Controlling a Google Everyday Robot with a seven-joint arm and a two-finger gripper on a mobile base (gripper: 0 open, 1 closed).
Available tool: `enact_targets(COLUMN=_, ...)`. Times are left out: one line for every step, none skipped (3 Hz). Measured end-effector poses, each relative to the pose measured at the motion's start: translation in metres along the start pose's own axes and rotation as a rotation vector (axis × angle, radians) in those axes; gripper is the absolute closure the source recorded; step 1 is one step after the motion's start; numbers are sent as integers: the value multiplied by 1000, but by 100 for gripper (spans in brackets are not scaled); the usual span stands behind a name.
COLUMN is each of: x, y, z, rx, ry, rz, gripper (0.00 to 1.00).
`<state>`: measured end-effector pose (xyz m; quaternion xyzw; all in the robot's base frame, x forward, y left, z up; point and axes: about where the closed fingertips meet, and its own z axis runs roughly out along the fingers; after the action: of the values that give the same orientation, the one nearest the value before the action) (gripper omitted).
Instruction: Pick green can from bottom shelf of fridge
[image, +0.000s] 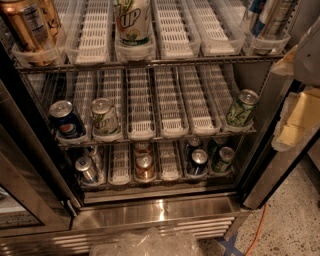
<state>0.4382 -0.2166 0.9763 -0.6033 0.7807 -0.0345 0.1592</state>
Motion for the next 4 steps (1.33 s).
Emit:
enact_targets(x=0, y=0, z=0, rx=0, ry=0, rz=0, gripper=0)
enact_targets(x=-5, y=1, z=-1, rx=3, ry=-36, rz=15, gripper=0)
enact_targets(x=-22, y=6, z=25, rx=-38, ry=-169, rz=38, gripper=0)
enact_targets(x=-40, y=13, z=17, rx=-59, ry=-248, rz=51, gripper=0)
